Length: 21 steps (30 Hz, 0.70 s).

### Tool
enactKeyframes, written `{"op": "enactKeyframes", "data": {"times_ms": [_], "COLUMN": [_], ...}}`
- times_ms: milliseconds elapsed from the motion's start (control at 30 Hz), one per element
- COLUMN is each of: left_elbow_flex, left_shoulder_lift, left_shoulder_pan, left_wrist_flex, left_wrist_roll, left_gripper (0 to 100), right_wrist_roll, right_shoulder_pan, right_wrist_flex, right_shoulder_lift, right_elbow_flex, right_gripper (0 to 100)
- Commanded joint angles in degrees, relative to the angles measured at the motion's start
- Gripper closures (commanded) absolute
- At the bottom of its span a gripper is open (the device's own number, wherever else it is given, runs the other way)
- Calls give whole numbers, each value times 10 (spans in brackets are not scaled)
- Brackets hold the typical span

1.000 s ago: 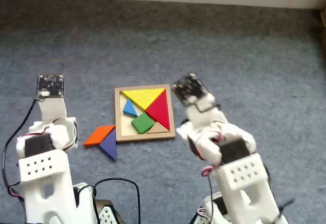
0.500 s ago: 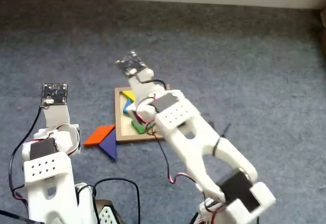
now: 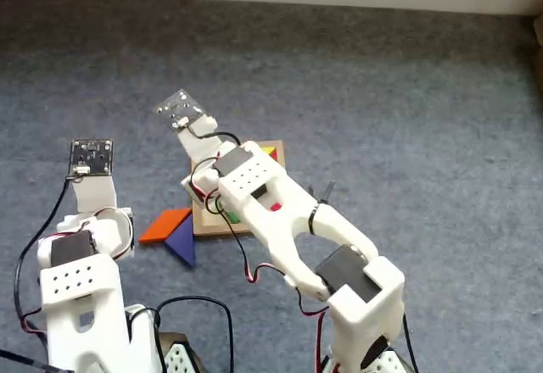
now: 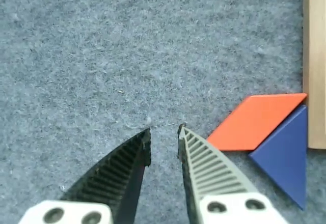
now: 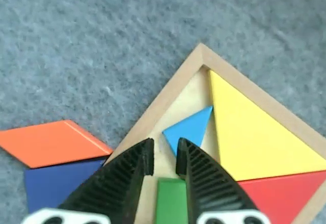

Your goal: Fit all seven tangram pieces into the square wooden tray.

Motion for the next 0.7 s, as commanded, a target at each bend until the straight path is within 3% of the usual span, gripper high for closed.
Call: {"op": "enactKeyframes", "data": {"times_ms": [0, 133, 667], "left_elbow_flex": [-3, -3, -2], "left_shoulder_lift": [-12, -11, -11], "left_shoulder_pan": [-5, -5, -5], "left_wrist_flex": [-8, -8, -8], "left_wrist_roll": [-1, -1, -1], "left_gripper": [892, 892, 892], "right_wrist_roll": [-46, -78, -91], "right_shoulder_pan": [-3, -3, -3], "right_wrist_flex": [1, 84, 243], "right_shoulder_lift": [1, 25, 199], "right_elbow_flex": [-55, -124, -358], "right_gripper": [899, 817, 815]}}
